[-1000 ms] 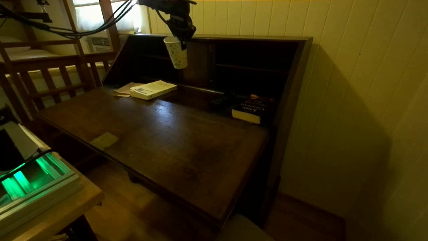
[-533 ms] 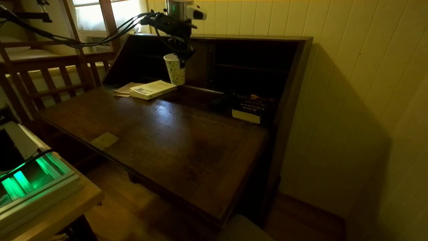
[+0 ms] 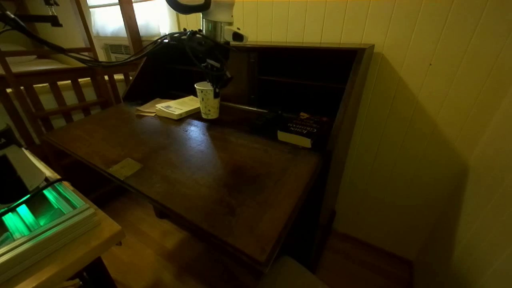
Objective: Pick up the cup, place it in between the books, remove the marker from the cup and place it on top of the cabinet
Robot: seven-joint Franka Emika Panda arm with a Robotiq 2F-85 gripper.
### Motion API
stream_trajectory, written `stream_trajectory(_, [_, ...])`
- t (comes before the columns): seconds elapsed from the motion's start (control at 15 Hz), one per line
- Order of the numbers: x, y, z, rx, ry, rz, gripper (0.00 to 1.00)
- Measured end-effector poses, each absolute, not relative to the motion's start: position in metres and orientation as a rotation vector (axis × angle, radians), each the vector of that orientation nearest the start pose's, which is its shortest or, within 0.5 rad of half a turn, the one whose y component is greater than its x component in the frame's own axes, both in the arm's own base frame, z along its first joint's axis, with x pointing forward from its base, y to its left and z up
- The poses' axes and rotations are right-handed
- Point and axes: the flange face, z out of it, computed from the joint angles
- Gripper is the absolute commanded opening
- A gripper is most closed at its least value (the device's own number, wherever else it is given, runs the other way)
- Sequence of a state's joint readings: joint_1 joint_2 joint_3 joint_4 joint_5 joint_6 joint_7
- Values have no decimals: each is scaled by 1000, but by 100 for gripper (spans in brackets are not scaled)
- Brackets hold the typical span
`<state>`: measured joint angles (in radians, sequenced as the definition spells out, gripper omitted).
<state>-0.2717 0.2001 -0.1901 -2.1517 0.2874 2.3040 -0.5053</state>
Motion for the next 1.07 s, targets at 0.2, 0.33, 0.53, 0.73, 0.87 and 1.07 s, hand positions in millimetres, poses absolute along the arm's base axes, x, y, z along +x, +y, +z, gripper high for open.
stream_trajectory(0.2, [505, -245, 297, -2981, 238, -29, 1])
stream_trajectory(0.33, [508, -247, 294, -2985, 255, -23, 1])
stream_trajectory(0.53, [515, -251, 293, -2991, 271, -35, 1])
stream_trajectory(0.73, [521, -255, 294, -2998, 289, -51, 1])
stream_trajectory(0.87, [524, -257, 293, -3001, 299, -53, 1])
stream_trajectory(1.07, [528, -259, 288, -3002, 308, -48, 31])
